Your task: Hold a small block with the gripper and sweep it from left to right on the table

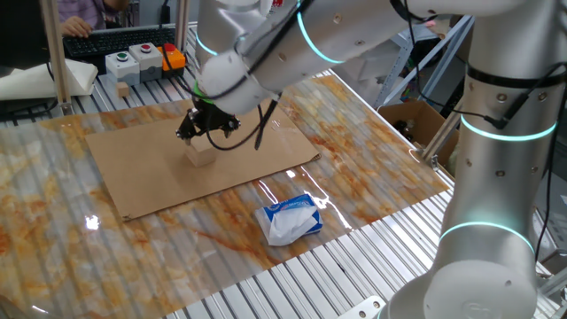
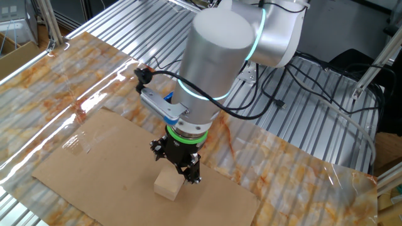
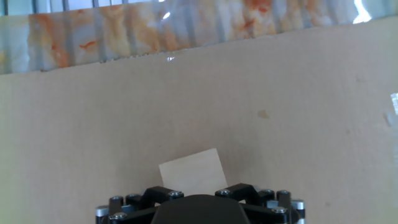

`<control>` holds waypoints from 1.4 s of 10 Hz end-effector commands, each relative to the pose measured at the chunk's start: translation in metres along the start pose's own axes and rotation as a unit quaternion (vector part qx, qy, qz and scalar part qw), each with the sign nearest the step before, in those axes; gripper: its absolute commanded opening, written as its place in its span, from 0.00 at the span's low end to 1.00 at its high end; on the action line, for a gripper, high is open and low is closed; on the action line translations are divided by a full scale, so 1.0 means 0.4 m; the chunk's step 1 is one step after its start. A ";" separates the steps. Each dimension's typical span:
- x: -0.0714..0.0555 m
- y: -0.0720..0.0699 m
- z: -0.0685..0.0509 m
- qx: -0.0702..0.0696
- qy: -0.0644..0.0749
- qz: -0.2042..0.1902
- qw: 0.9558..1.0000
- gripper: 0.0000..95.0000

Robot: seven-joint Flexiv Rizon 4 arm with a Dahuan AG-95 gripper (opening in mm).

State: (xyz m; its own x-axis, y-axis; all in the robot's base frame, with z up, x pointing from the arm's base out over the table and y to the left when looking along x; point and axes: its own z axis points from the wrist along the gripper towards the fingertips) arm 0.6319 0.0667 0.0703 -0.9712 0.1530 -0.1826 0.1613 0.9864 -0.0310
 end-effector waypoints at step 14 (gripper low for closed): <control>0.005 -0.001 -0.001 -0.066 0.021 0.042 0.997 0.80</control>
State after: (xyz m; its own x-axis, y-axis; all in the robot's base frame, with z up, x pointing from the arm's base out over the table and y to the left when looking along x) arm 0.6297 0.0672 0.0711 -0.9624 0.2407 -0.1261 0.2254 0.9663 0.1245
